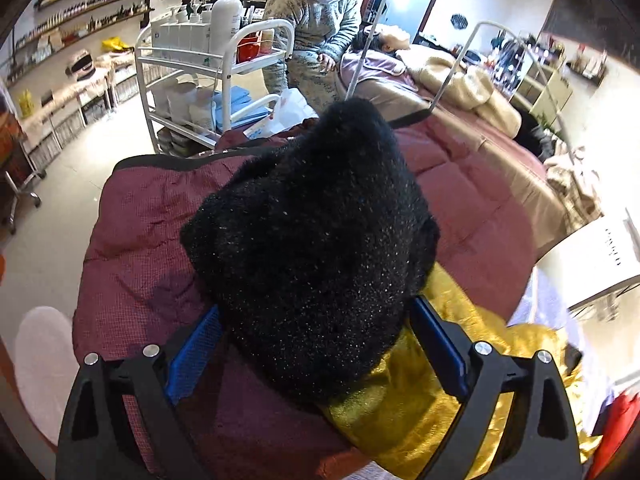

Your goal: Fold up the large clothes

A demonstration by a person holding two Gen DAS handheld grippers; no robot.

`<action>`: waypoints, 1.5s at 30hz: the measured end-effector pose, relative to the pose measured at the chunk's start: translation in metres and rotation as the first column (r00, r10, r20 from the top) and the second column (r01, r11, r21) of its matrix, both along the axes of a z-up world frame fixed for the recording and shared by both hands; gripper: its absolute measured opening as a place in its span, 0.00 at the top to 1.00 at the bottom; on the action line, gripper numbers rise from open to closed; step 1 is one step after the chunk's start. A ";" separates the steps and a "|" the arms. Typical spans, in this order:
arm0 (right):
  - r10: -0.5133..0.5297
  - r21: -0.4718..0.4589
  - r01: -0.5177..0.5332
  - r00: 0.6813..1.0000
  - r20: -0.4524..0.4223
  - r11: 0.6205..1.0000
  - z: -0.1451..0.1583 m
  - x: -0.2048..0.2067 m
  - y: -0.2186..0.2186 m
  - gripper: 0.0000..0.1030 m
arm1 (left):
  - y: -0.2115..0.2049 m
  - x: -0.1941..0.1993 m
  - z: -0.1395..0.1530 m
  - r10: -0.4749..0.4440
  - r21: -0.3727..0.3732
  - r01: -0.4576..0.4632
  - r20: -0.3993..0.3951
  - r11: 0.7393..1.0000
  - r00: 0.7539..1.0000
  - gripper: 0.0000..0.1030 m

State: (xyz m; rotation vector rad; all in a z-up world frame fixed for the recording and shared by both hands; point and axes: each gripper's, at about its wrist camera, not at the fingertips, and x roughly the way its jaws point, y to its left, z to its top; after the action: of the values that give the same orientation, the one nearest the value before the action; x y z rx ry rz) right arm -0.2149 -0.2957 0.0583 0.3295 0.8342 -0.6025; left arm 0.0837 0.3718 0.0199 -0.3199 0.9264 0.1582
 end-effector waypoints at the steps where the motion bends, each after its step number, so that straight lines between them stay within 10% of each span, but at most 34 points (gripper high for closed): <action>1: 0.001 0.005 -0.001 1.000 -0.002 1.000 -0.001 0.000 0.001 0.14 | 0.000 0.001 -0.001 0.000 0.006 0.000 -0.004 1.000 1.000 0.12; 19: 0.023 0.025 -0.022 1.000 -0.021 0.999 -0.003 0.006 0.010 0.14 | -0.005 0.001 0.011 -0.001 0.065 -0.001 0.035 0.998 0.999 0.11; 24: 0.022 0.039 -0.022 1.000 -0.015 0.999 -0.005 0.007 0.010 0.14 | 0.015 -0.005 0.017 0.003 -0.105 0.006 0.092 0.994 0.996 0.11; 28: 0.013 0.046 -0.013 1.000 -0.013 0.999 -0.009 0.002 0.011 0.14 | 0.045 -0.006 0.005 0.065 -0.341 -0.037 0.072 0.939 0.995 0.07; 32: 0.000 0.064 0.001 1.000 -0.008 0.998 -0.013 -0.002 0.011 0.14 | 0.069 -0.009 -0.006 0.146 -0.319 -0.140 -0.005 0.937 0.989 0.07; 37: -0.013 0.076 0.014 1.000 -0.008 0.997 -0.018 -0.006 0.008 0.14 | 0.106 -0.014 -0.029 0.167 -0.575 -0.154 -0.031 0.803 0.985 0.06; 40: -0.021 0.090 0.023 1.000 -0.017 0.996 -0.019 -0.005 0.007 0.14 | 0.107 -0.006 -0.029 0.093 -0.602 -0.086 -0.019 0.794 0.995 0.06; 43: -0.017 0.092 0.018 1.000 -0.007 0.996 -0.018 -0.004 0.009 0.14 | 0.105 0.000 -0.030 0.026 -0.720 0.014 0.044 0.694 0.999 0.06; 45: -0.007 0.084 0.008 1.000 -0.014 0.996 -0.018 -0.002 0.011 0.14 | 0.101 0.006 -0.027 0.011 -0.689 0.017 0.036 0.725 0.999 0.06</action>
State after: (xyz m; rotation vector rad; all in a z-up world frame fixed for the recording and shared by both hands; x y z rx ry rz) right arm -0.2168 -0.2849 0.0402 0.4060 0.8729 -0.5784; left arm 0.0897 0.4724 -0.0075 -1.0186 0.9214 -0.2140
